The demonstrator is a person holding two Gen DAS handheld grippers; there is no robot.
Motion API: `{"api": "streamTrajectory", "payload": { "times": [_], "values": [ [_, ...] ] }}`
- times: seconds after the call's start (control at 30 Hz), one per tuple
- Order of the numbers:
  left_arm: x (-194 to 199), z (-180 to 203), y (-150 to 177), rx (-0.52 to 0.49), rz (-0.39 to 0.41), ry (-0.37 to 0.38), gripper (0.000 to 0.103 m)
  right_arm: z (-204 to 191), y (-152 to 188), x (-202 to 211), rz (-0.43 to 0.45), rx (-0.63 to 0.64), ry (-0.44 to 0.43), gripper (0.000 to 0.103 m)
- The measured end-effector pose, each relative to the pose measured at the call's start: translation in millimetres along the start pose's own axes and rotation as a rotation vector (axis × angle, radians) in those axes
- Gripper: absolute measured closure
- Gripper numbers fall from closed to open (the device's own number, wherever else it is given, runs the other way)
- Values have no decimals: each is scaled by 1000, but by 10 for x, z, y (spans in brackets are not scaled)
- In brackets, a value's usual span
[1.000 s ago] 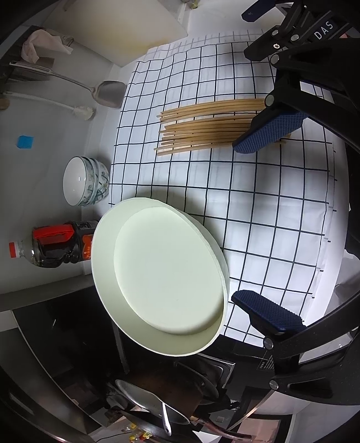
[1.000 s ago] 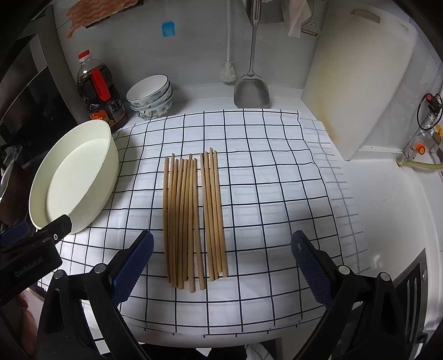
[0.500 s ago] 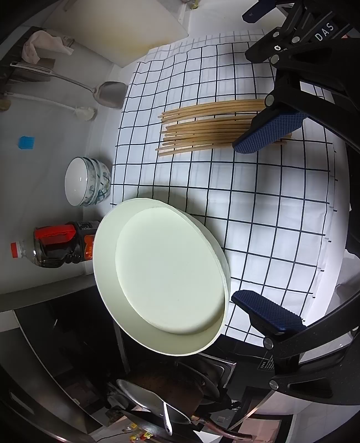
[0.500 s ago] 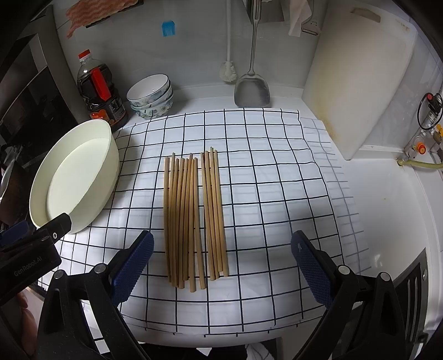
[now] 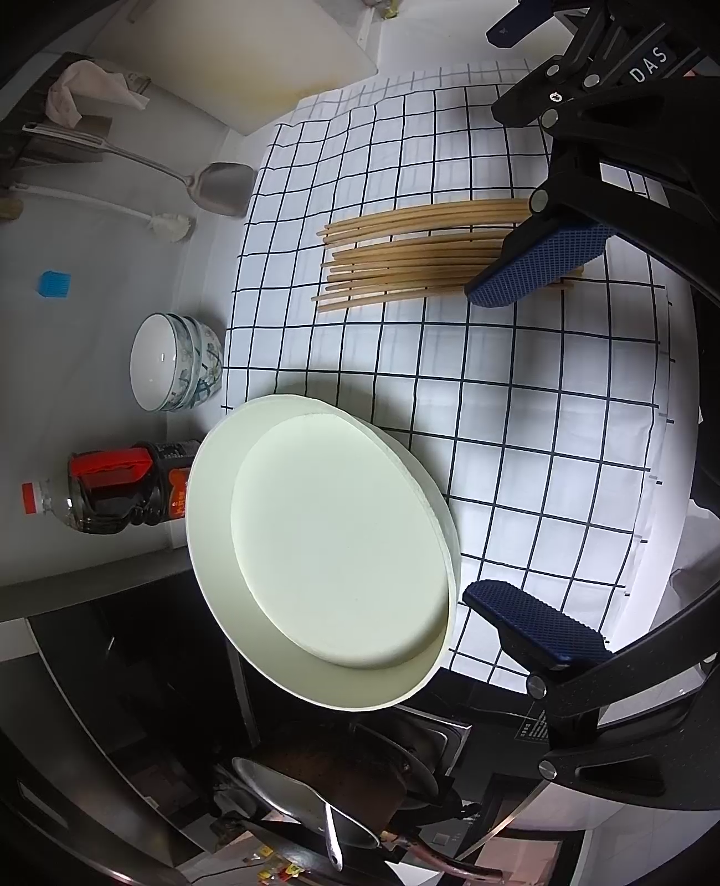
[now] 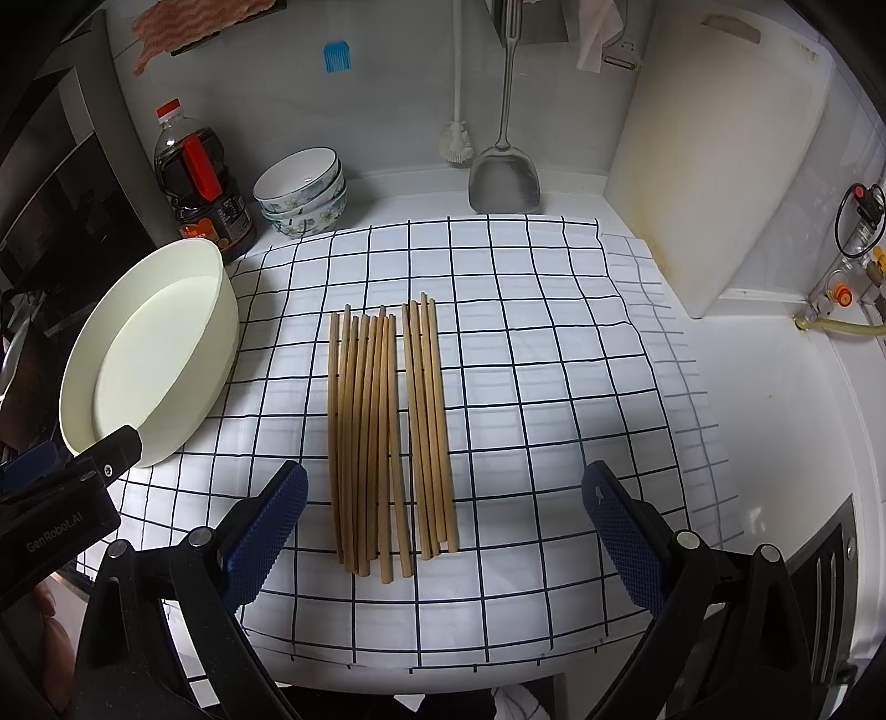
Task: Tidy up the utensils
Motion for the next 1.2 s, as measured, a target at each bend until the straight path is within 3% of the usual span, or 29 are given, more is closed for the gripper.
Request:
{"api": "streamTrajectory", "payload": {
  "times": [0.9,1.1,1.2],
  "values": [
    [-26,-6,28,4,-9,5,6,-2,16,-13,-4,0,-4,8],
    [-197,16,101,15,-36,11,6,96,70,-123,-4,-16,-41,8],
    [-297,40,131,26,-32,-2,6,166,112,-186,40,-1,-76,8]
  ]
}}
Point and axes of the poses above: each gripper's, at about its wrist camera, not at the fingertips, and x roughly against the way its jaws point, z to its right, y to its underside, the point moved 2 cm from there along -x, roughly the way its jaws point, and after that the axes turned 4 degrees about x, right-handed, at the moved point
